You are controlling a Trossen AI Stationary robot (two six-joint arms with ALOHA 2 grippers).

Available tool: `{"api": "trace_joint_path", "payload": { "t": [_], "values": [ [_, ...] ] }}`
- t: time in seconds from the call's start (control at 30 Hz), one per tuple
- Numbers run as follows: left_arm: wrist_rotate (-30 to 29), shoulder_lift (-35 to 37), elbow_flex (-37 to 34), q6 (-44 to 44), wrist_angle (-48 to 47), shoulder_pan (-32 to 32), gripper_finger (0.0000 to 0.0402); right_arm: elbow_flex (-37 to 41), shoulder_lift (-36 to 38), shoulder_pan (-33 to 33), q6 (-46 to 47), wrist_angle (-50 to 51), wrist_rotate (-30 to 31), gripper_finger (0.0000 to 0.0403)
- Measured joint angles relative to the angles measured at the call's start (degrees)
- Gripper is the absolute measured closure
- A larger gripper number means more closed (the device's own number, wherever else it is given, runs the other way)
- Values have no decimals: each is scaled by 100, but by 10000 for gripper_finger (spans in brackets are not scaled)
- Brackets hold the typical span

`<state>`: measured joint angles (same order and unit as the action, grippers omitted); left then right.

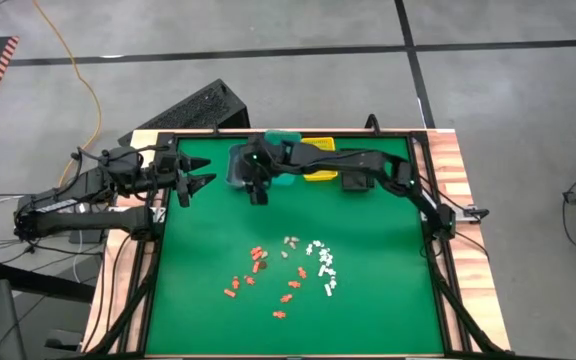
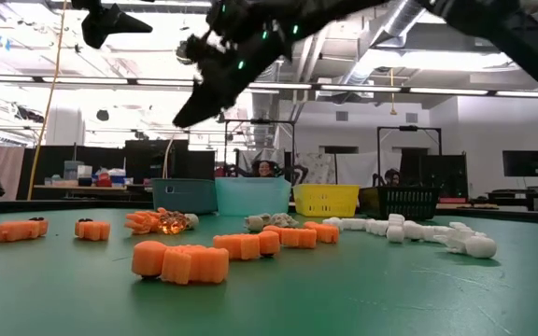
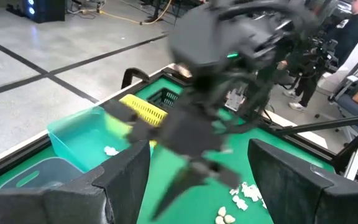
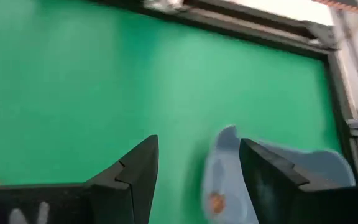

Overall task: Sort Halloween decoration
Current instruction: Put the orange pumpkin toy into the blue bin

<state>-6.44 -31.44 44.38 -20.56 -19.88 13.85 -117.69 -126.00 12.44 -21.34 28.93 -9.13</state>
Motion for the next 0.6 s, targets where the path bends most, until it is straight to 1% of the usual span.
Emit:
{"api": "trace_joint_path", "payload": {
  "t": [0.13,0.23,0.37,0.47,0.6],
  "values": [
    [2,0,0,2,-1,0,141,2,352,-289,-36,681,0,184],
    [80,0,0,14,-15,2,141,2,573,-489,275,1308,-43,184],
    [450,2,0,92,-10,0,141,4,733,-750,918,2258,-469,184],
    [745,2,0,167,-15,0,141,7,782,-1037,1509,2862,-583,184],
    [1085,2,0,255,-21,0,141,229,787,-1621,2020,3048,-584,185]
  ]
}}
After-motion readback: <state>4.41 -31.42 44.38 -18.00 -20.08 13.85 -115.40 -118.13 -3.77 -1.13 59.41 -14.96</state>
